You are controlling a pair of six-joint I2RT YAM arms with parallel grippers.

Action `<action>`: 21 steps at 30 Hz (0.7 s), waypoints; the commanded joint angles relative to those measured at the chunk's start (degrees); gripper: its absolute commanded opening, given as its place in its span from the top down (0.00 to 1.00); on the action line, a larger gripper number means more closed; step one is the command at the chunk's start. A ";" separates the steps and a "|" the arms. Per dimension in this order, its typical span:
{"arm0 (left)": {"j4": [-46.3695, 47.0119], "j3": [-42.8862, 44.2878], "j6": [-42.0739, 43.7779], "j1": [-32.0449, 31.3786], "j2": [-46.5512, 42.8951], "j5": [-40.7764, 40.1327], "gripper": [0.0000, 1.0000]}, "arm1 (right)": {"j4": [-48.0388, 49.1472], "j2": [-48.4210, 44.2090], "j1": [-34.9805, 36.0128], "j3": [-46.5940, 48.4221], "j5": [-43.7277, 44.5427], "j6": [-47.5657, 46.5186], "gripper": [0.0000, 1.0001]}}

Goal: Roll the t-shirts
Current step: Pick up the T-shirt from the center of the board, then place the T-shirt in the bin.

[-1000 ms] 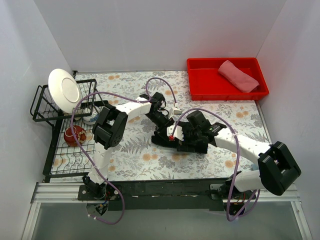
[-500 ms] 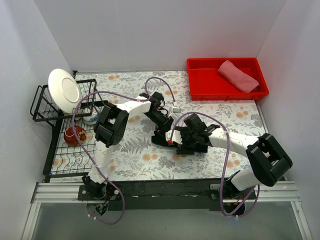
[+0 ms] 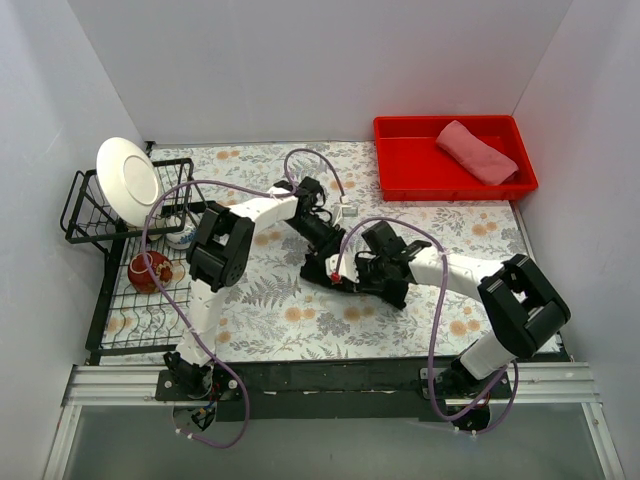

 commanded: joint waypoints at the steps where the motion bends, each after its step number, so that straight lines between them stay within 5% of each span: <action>1: 7.84 8.41 -10.32 4.01 -3.95 -7.20 0.50 | -8.49 1.18 -1.50 6.01 -4.59 1.87 0.99; 10: 15.32 22.74 -15.37 15.88 -13.28 -17.58 0.36 | -19.68 0.48 -10.03 25.52 -8.90 9.25 0.99; 21: 14.18 15.19 -14.84 18.34 -18.91 -15.39 0.35 | -12.75 9.60 -25.67 41.26 -2.41 19.88 0.99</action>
